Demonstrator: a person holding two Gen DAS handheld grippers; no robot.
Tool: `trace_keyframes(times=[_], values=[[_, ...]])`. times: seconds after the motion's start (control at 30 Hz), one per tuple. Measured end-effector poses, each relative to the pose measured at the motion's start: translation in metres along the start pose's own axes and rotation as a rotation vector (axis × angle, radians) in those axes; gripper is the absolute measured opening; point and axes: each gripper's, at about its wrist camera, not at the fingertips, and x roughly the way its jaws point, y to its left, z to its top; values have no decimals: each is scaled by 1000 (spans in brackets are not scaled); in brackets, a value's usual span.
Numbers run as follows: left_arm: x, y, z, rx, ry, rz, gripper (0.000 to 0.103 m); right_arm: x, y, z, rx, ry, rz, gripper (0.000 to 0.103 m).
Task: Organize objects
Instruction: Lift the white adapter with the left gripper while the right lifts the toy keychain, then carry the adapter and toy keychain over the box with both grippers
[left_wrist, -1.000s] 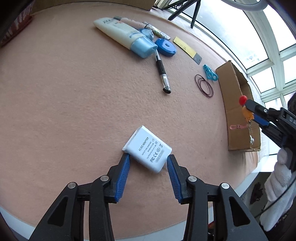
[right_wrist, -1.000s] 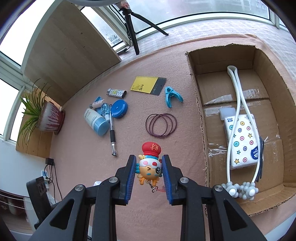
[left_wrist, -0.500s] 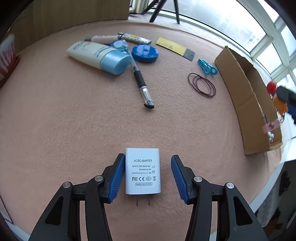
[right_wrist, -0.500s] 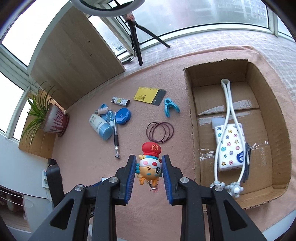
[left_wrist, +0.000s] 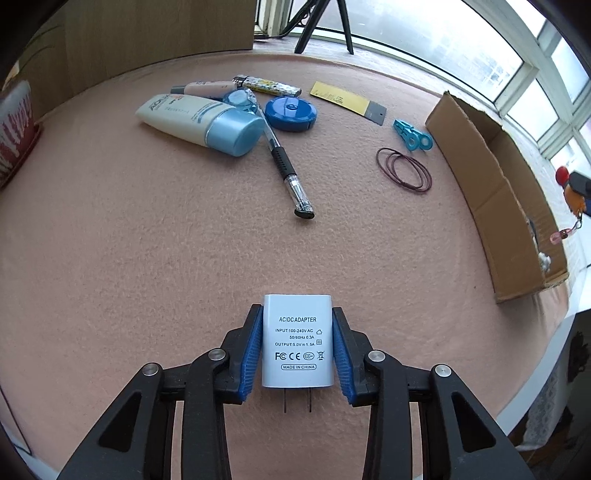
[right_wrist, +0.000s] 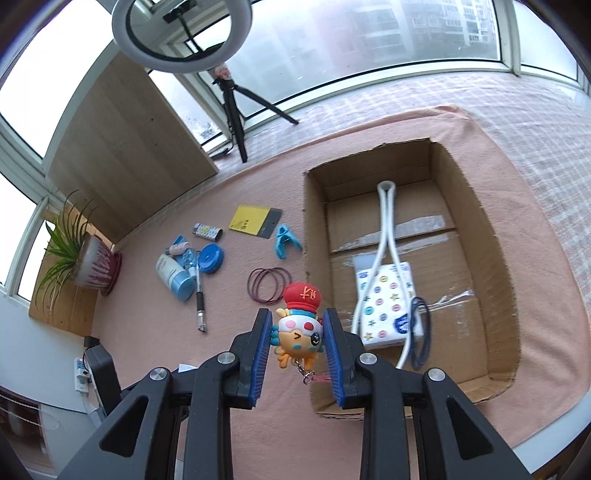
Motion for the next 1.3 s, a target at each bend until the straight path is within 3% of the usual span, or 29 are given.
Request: trace_keyframes(times=[0.23,0.5,0.97,1.3], values=[[-5,4,5,-41,-3,-33,38,-9,-23,7,15,-32,-63,26],[-15,-21,28,-6,-33,-86,38,-6,-44,8,37,-26,-95,26],[-24,-130,101,165,-112,-198,38,-3,-63,6,33,0,-105,26],[7,-206,123,268,-82,-235,38,4,-75,4,30,24,-101,26]])
